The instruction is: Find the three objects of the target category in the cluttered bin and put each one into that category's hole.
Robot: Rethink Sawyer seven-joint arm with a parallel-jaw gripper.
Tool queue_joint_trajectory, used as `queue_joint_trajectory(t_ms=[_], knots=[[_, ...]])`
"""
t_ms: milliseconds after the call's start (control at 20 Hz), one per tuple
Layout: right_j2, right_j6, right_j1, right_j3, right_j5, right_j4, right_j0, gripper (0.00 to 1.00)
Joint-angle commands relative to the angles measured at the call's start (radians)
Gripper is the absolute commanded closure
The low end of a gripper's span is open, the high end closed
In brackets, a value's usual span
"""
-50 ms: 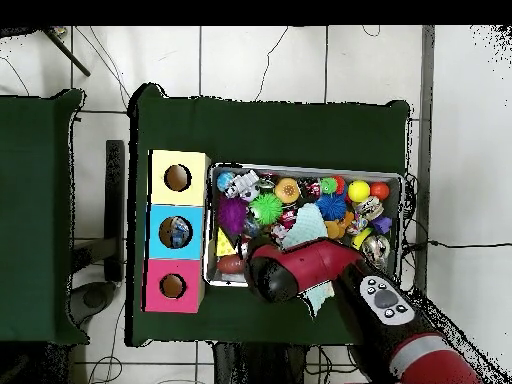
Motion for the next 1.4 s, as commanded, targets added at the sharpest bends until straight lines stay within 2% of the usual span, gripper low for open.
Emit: queue_joint_trajectory(t_ms=[50, 350, 550, 950, 1000, 1150, 1400], knots=[[-0.077, 0.067, 0.091, -0.115, -0.069, -0.062, 0.051, 0.00], [-0.116, 0.065, 0.124, -0.141, -0.099, -0.041, 0.065, 0.00], [-0.105, 0.057, 0.130, -0.137, -0.091, -0.021, 0.048, 0.00], [-0.079, 0.026, 0.123, -0.121, -0.084, -0.029, 0.028, 0.00], [-0.076, 0.023, 0.121, -0.118, -0.087, -0.031, 0.025, 1.00], [-0.052, 0.015, 0.121, -0.108, -0.098, -0.039, 0.005, 1.00], [-0.053, 0.023, 0.116, -0.105, -0.102, -0.035, 0.007, 1.00]])
